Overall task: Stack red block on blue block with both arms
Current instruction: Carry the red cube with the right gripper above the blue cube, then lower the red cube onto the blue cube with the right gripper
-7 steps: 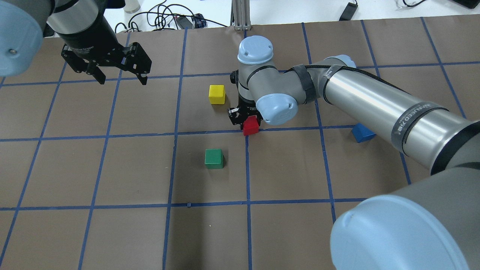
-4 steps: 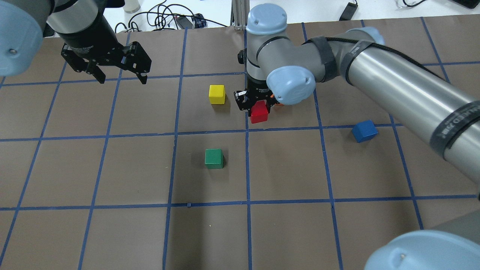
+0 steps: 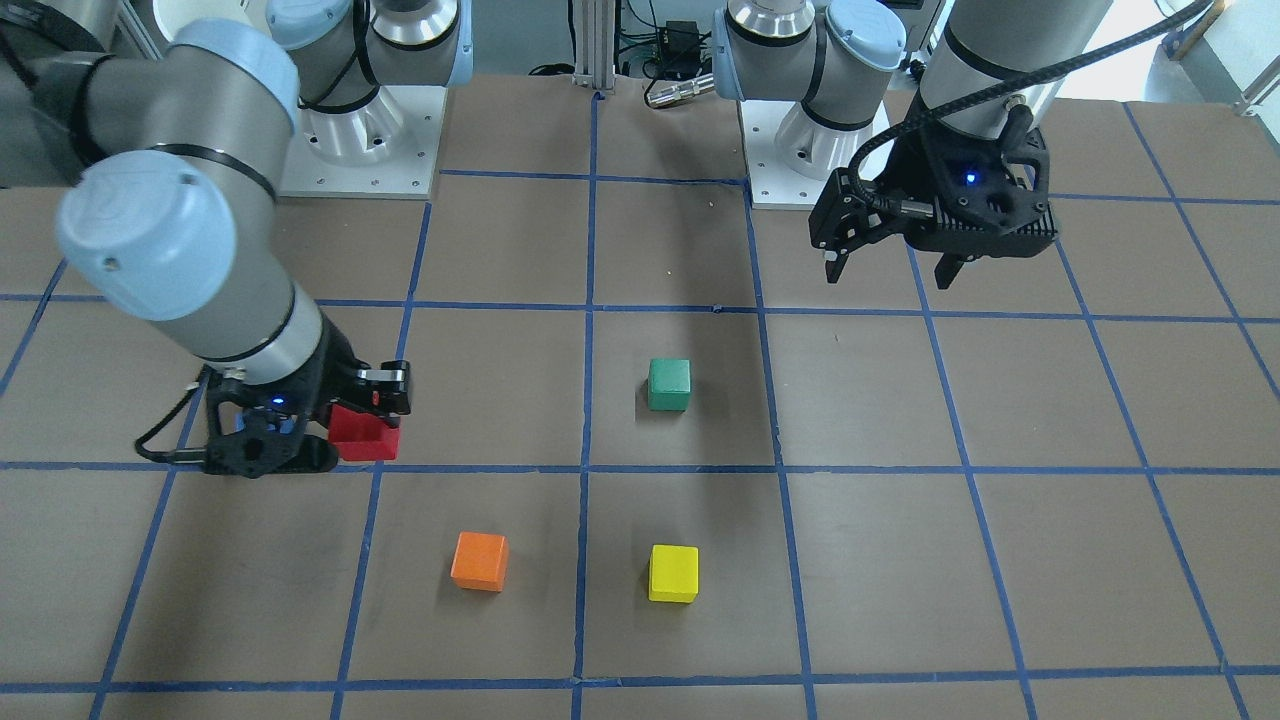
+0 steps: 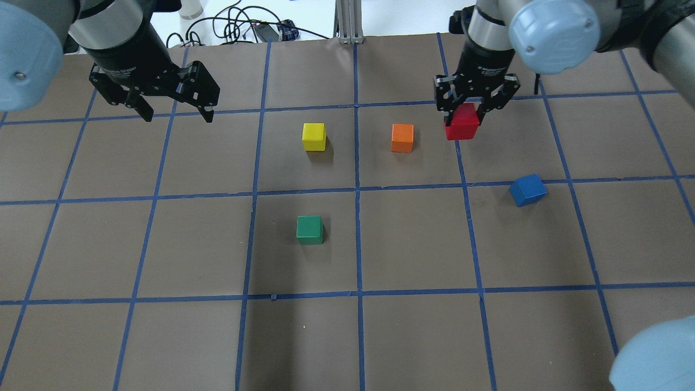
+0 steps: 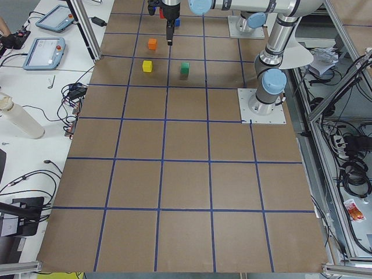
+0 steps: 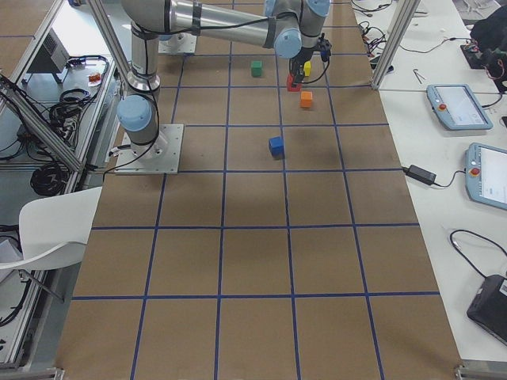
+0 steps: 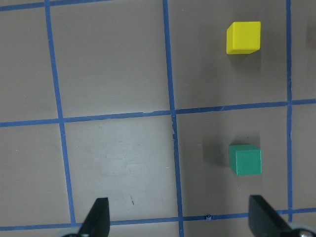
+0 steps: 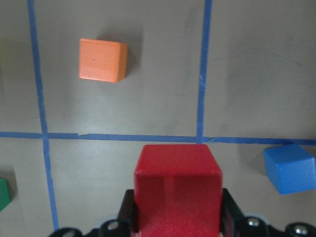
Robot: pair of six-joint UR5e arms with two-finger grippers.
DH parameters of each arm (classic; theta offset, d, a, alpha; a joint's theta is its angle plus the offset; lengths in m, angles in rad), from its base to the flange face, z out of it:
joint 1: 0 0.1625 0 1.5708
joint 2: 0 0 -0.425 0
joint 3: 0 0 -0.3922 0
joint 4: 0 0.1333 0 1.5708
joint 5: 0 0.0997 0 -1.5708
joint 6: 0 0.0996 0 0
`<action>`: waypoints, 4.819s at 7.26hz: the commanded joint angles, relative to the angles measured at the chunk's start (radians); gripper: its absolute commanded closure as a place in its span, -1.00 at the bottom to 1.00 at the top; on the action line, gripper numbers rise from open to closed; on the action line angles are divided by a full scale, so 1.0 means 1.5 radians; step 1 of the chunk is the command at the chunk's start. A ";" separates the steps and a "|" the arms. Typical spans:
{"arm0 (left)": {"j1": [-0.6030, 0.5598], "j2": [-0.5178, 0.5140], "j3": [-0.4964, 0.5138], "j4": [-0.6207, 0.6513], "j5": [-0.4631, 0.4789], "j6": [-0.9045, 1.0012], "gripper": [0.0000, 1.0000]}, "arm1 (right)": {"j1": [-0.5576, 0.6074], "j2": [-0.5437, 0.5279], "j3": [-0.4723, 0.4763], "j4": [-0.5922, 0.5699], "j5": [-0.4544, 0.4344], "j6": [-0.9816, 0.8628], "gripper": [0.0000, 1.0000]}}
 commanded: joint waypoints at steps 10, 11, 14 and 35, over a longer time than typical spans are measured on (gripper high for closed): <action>-0.001 -0.003 0.000 0.000 -0.001 -0.024 -1.00 | -0.168 -0.020 0.185 -0.192 -0.022 -0.278 1.00; -0.001 -0.003 0.000 0.000 -0.001 -0.024 -1.00 | -0.169 -0.018 0.197 -0.198 -0.021 -0.278 1.00; -0.001 -0.003 0.000 0.000 -0.001 -0.025 -1.00 | -0.169 -0.017 0.224 -0.198 -0.022 -0.279 1.00; 0.000 -0.002 -0.001 -0.001 -0.001 -0.025 -1.00 | -0.170 -0.018 0.247 -0.194 -0.051 -0.279 -0.65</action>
